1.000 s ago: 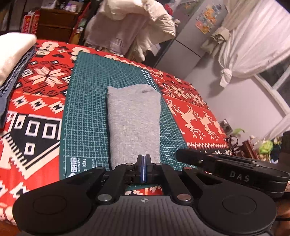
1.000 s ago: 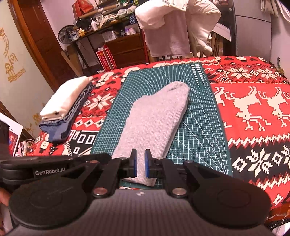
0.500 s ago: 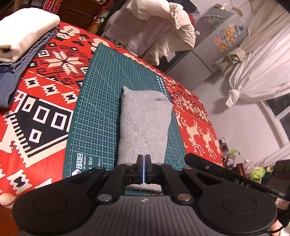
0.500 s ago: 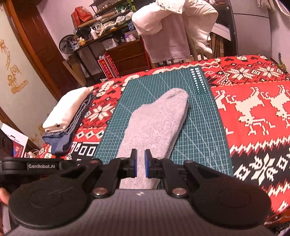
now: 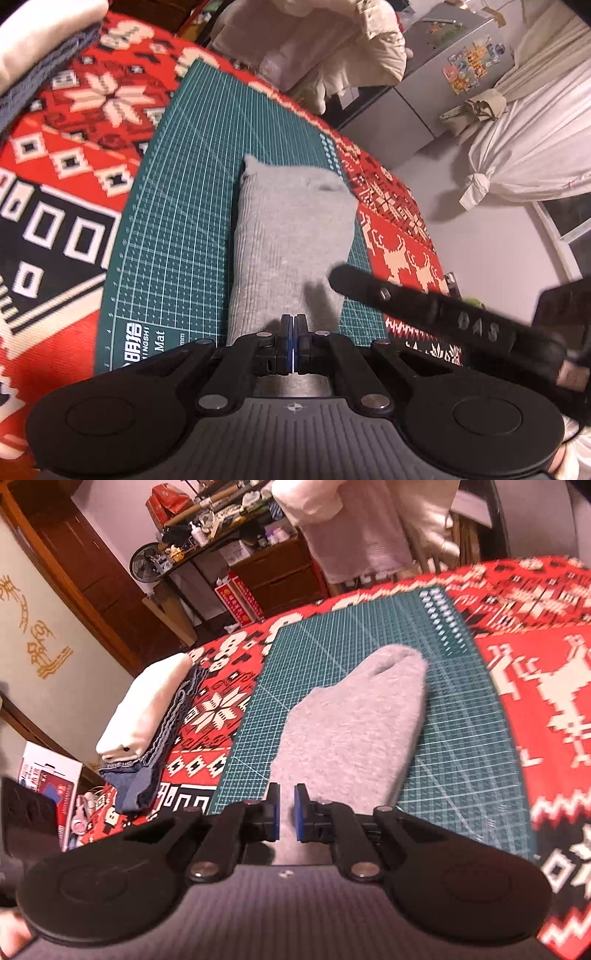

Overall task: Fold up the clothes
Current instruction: 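Press both closed grippers along the narrow folded shirt, squaring its sides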

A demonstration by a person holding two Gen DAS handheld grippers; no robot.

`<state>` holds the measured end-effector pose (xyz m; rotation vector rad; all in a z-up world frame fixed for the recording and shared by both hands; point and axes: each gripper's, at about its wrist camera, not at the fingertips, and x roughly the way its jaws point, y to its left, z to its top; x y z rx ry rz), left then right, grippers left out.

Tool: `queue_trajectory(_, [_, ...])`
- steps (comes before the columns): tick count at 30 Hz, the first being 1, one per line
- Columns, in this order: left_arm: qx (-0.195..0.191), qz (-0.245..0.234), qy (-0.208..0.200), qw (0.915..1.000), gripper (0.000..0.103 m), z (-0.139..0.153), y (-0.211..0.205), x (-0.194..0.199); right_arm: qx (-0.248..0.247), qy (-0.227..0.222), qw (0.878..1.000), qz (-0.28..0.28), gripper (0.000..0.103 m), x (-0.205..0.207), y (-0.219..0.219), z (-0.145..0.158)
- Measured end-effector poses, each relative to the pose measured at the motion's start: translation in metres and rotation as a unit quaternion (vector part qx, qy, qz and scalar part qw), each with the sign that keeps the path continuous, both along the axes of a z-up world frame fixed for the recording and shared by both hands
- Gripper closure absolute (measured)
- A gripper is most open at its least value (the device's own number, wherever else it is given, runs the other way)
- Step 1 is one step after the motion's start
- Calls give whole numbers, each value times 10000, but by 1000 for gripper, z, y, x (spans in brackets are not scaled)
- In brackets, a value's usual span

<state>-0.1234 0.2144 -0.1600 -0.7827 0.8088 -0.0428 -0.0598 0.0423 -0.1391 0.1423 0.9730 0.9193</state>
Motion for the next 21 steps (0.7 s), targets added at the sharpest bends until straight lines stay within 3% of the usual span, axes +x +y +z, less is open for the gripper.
queue_trajectory(3, [-59, -60, -18, 10000, 103, -7, 3, 0, -56, 272, 9996, -5, 95, 12, 10, -16])
queue_trajectory(5, [-63, -90, -30, 9999, 102, -10, 5, 1, -86, 430, 9990, -31, 102, 17, 12, -29])
queue_trajectory(10, [105, -235, -189, 9995, 102, -14, 3, -2, -73, 355, 9993, -5, 103, 16, 12, -40])
queue_trajectory(15, [37, -216, -208, 9995, 102, -14, 6, -4, 4, 404, 9992, -73, 103, 14, 10, -43])
queue_trajectory(21, [-152, -118, -244, 9995, 103, 0, 15, -14, 269, 503, 9983, -113, 101, -4, -5, -23])
